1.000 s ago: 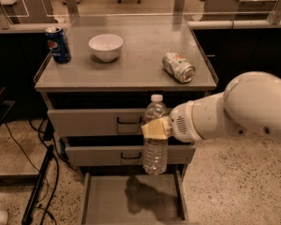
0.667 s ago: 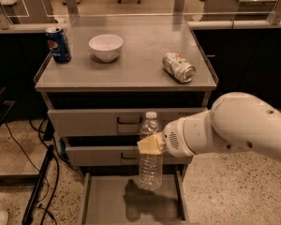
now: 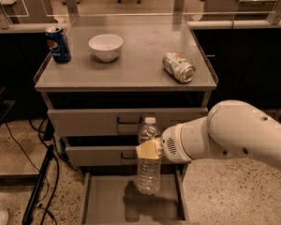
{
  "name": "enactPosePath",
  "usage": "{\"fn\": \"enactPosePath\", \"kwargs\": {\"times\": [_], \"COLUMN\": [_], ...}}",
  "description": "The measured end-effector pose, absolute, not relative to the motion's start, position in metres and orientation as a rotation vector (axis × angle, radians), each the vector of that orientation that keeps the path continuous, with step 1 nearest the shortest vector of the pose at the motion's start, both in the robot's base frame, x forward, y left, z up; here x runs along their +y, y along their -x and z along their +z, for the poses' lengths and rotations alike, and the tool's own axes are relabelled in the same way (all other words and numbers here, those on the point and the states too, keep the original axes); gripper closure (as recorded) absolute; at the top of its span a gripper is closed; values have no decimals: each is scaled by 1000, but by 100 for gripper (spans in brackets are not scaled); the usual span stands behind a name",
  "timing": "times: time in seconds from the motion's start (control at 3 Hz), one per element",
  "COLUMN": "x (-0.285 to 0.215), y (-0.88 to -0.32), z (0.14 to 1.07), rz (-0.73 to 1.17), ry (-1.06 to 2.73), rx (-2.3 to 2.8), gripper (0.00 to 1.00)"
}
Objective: Place water bottle into bottom drawer
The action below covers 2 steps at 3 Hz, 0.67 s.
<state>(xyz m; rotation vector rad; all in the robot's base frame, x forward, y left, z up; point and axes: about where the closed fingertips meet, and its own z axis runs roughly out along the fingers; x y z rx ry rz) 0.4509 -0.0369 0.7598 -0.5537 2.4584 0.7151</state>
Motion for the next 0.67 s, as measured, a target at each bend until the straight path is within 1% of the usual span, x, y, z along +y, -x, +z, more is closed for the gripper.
{"fn": "enactPosePath", "kwargs": {"times": [0.33, 0.67], "x": [-22, -4], "y": [-450, -467], "z": [698, 654], "rz": [723, 697], "ry": [525, 470], "rx": [2529, 2546], "gripper": [100, 100]}}
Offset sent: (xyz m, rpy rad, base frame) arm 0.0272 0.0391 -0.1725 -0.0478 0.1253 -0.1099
